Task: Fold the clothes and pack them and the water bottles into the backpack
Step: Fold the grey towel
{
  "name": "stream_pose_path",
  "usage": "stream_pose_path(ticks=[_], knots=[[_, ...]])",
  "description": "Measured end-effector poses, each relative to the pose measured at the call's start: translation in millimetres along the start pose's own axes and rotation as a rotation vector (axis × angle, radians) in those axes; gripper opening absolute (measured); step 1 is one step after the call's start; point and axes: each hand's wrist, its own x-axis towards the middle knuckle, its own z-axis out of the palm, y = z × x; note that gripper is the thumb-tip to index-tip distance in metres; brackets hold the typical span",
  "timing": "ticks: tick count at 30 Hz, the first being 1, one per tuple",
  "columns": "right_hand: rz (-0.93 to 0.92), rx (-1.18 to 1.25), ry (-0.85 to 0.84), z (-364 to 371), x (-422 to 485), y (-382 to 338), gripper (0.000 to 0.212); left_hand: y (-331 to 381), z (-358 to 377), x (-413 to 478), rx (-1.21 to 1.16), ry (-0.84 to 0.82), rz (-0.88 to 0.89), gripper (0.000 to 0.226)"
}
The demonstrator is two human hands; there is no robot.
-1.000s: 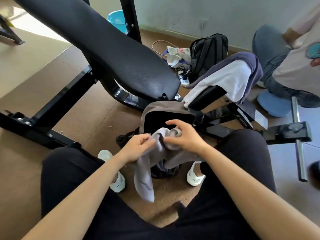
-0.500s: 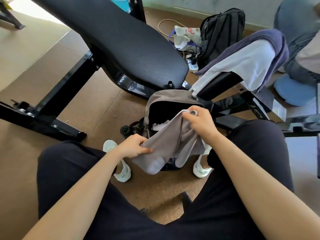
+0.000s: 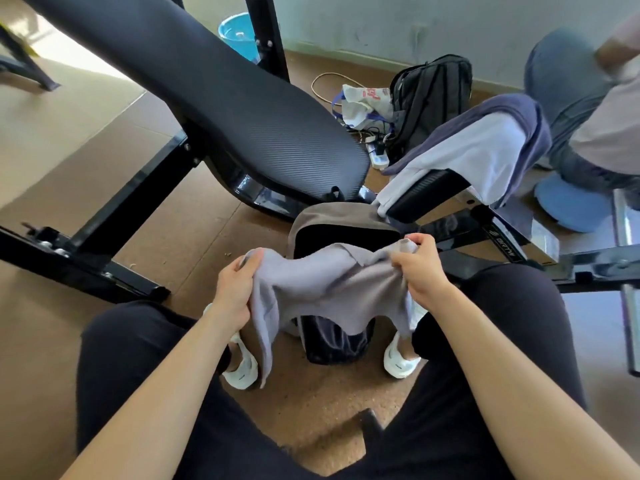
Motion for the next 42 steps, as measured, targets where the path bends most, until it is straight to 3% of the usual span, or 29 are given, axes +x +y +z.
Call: stream_pose_path(ticks=[3, 7, 14, 18, 21, 28, 33, 38, 42], knots=[[-0.028, -0.017, -0.026, 3, -2, 8, 0.034, 2, 2, -7, -0.041, 0.016, -0.032, 0.031], [-0.077, 0.100, -0.093, 10, -7, 12, 0.008, 1, 13, -24, -0.129, -0.090, -0.043, 0.022], [0.083, 0.343, -0.280, 36, -40, 1, 0.025, -12, 39, -50, -0.139, -0.314, -0.120, 0.022], [0.214, 0.379, -0.405, 49, -63, -4, 0.025, -26, 56, -57, -0.056, -0.295, -0.017, 0.014], [0.197, 0.379, -0.510, 53, -71, -4, 0.028, -30, 63, -57, -0.012, -0.272, 0.035, 0.011], [-0.259, 0.025, -0.584, 53, -64, 1, 0.058, -21, 59, -54, -0.010, -0.349, -0.004, 0.022], [-0.491, -0.243, -0.448, 52, -57, 2, 0.018, -16, 52, -49, -0.078, -0.481, -0.014, 0.028], [-0.597, -0.340, -0.375, 50, -56, 1, 0.013, -15, 54, -48, -0.049, -0.418, -0.004, 0.021], [-0.730, -0.484, -0.357, 50, -60, -1, 0.012, -18, 53, -46, 0.022, -0.400, 0.020, 0.038]])
